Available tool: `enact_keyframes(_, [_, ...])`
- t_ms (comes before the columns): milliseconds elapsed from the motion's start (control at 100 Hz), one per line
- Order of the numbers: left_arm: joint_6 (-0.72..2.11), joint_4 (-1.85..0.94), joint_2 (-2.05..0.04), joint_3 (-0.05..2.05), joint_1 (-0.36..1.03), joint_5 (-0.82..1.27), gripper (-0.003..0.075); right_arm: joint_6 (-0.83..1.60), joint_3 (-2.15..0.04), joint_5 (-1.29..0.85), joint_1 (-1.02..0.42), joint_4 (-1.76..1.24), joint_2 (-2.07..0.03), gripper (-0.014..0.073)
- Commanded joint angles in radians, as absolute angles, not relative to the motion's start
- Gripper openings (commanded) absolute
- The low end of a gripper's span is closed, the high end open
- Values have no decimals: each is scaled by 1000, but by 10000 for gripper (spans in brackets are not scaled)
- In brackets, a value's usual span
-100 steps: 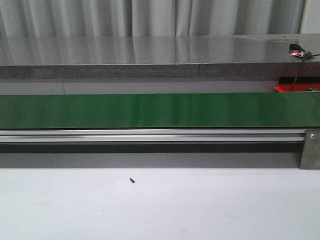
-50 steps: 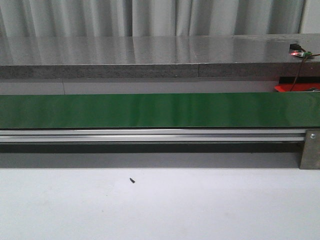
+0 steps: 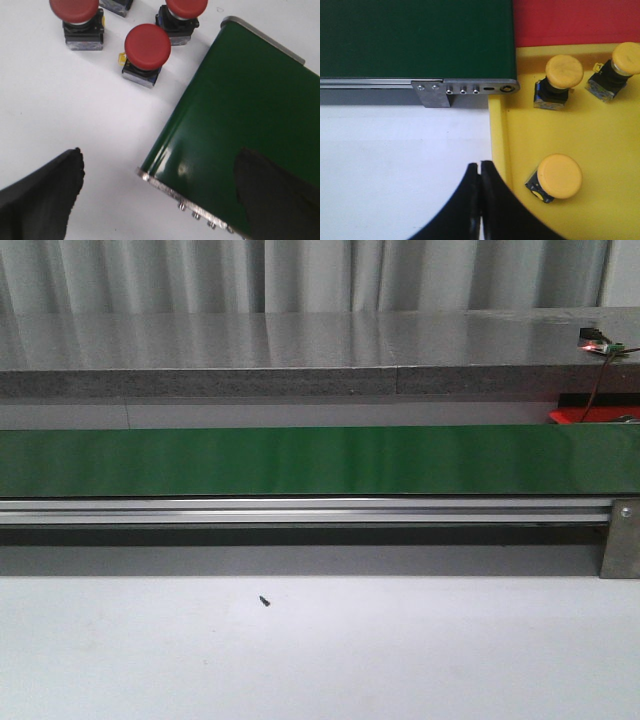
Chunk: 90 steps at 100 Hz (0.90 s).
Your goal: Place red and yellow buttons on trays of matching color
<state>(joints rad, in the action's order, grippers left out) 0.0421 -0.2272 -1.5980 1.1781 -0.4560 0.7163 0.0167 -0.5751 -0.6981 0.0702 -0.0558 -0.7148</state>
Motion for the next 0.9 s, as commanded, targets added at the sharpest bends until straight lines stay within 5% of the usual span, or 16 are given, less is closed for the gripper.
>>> enact_keyframes(0, [34,-235,-1632,1273,-459,700,599,24,-599,-639,68,-50,-710,-68])
enact_keyframes(390, [0,-230,-1874,1527,-459,768,546,24,-599,-639,68,-50,-710,-68])
enact_keyframes(890, [-38,-172,-1976,1591,-459,725,546,24,-599,-639,68,-50,-710,-68])
